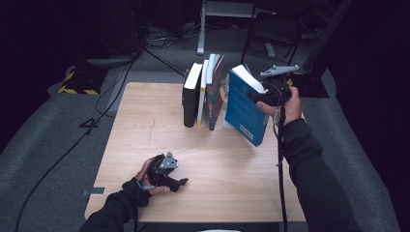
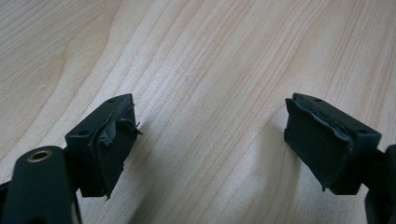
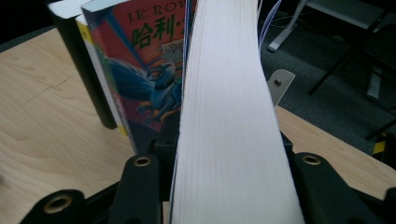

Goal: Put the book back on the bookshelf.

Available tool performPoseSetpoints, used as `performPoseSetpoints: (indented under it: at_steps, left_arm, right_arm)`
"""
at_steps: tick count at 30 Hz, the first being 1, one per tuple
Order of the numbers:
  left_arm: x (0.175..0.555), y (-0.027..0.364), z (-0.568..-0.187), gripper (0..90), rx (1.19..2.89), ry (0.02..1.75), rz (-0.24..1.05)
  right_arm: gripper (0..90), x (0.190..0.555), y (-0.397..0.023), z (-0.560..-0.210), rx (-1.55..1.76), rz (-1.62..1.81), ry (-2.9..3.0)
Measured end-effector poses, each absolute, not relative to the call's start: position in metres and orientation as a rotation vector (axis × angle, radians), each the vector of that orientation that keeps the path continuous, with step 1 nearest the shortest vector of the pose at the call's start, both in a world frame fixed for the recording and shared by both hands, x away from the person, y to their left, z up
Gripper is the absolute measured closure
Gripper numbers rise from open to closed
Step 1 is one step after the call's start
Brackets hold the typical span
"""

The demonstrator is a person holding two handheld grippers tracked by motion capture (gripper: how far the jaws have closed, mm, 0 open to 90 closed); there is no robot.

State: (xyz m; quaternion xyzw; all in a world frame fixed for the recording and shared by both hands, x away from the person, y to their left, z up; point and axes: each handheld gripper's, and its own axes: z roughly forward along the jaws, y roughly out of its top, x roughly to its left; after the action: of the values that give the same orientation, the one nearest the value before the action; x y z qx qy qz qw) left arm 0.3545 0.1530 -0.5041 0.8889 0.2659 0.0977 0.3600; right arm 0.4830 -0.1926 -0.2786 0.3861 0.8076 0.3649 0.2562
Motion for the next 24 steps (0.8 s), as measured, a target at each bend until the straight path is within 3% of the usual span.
performPoseSetpoints:
  at_steps: [24]
  left_arm:
    - [0.354,0.154,-0.504,16.9,2.297,0.672,0.249]
  right_arm:
    - [60.1,0.534,-0.179,-0.301,1.199,1.006,2.094]
